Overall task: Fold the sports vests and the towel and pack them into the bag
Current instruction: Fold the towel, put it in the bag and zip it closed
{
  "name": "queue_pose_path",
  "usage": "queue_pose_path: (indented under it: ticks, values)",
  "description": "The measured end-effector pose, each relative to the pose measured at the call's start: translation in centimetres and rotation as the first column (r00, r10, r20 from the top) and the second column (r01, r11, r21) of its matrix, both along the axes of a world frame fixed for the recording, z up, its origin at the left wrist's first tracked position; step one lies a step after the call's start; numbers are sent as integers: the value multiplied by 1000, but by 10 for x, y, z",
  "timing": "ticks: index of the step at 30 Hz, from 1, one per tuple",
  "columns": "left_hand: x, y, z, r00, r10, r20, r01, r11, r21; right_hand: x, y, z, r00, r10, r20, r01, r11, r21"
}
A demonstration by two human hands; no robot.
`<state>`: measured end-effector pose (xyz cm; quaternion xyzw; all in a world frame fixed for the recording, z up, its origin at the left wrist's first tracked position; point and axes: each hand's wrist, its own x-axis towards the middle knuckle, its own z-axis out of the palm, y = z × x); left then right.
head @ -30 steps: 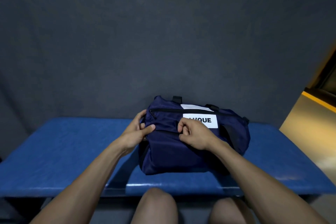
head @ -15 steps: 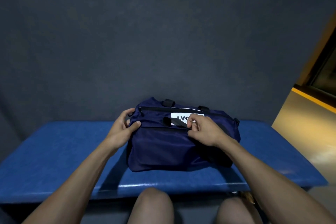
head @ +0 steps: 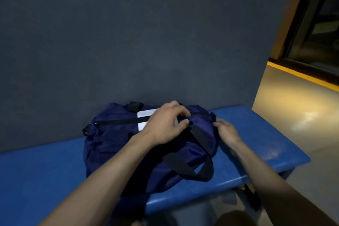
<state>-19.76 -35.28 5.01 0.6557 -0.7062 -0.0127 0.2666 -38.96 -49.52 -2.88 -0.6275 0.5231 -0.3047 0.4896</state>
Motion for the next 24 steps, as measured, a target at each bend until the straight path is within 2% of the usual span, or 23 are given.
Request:
queue_pose_path:
  ticks: [2,3,4,6,8,10,12,14,16,18,21,24]
  values:
    - [-23,-32,-6,999,-1,52,-3,997,78,6,3,-6,992,77,103,-79,997,17]
    - [-31,-46,-9,997,38,74,-48,990,134,9,6,-8,986,109,126,-104,994,-42]
    - [-35,-57,-11,991,99,86,-115,973,199,13,8,-11,985,146,94,-132,980,-147]
    - [-37,-74,-15,963,256,85,-270,905,329,22,17,-19,970,223,-99,-244,907,-342]
    - [-30,-83,-21,919,382,96,-387,831,400,31,30,-20,923,278,-267,-367,845,-389]
    - [-15,-86,-30,893,444,72,-434,807,400,37,37,-23,901,312,-303,-421,800,-429]
    - [0,-84,-40,893,449,-20,-410,834,369,35,37,-25,900,352,-257,-435,771,-465]
    - [13,-76,-51,882,435,-178,-368,875,315,29,34,-27,915,358,-187,-402,758,-514]
    - [18,-68,-57,843,422,-334,-342,899,274,22,30,-28,944,286,-164,-328,769,-548]
    - [17,-61,-57,797,399,-453,-308,915,262,17,22,-25,955,183,-235,-285,793,-538]
    - [11,-54,-49,764,337,-550,-250,941,229,12,7,-16,928,169,-332,-321,816,-481]
    - [8,-51,-42,721,302,-624,-231,953,195,16,-2,-2,935,212,-283,-338,772,-538]
